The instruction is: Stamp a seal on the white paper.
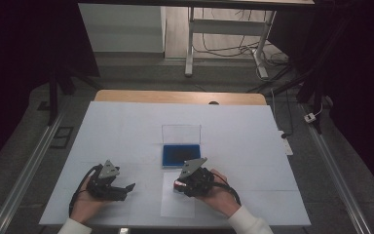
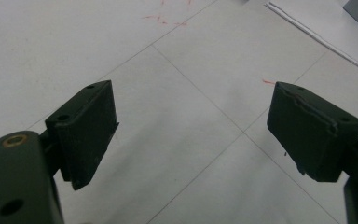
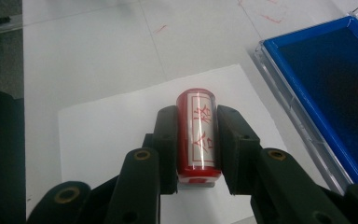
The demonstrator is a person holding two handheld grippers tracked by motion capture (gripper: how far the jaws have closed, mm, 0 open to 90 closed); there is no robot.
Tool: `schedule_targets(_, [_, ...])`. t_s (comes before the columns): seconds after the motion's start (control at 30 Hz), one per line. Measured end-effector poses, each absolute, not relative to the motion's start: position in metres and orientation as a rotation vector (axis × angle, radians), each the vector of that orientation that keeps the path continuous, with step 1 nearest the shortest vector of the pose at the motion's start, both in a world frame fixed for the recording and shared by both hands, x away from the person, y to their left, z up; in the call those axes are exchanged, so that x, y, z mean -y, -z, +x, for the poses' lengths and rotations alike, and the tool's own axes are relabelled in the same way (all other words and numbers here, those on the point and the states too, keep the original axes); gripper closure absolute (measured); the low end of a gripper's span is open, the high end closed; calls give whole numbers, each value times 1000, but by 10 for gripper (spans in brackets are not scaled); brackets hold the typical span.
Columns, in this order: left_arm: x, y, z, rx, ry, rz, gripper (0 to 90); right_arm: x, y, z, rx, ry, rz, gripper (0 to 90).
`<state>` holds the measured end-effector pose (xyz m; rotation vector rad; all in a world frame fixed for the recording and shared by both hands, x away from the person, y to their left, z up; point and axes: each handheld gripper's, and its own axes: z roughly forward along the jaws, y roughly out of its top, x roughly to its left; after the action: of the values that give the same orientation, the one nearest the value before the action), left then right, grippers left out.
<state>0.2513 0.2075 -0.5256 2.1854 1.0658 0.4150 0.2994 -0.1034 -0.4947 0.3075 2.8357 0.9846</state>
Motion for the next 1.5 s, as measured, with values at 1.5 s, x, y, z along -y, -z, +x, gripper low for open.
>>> schedule_targets(1.5, [-205, 527, 251, -1067, -413, 2205, 160, 98, 497, 299, -2862, -908, 329, 705])
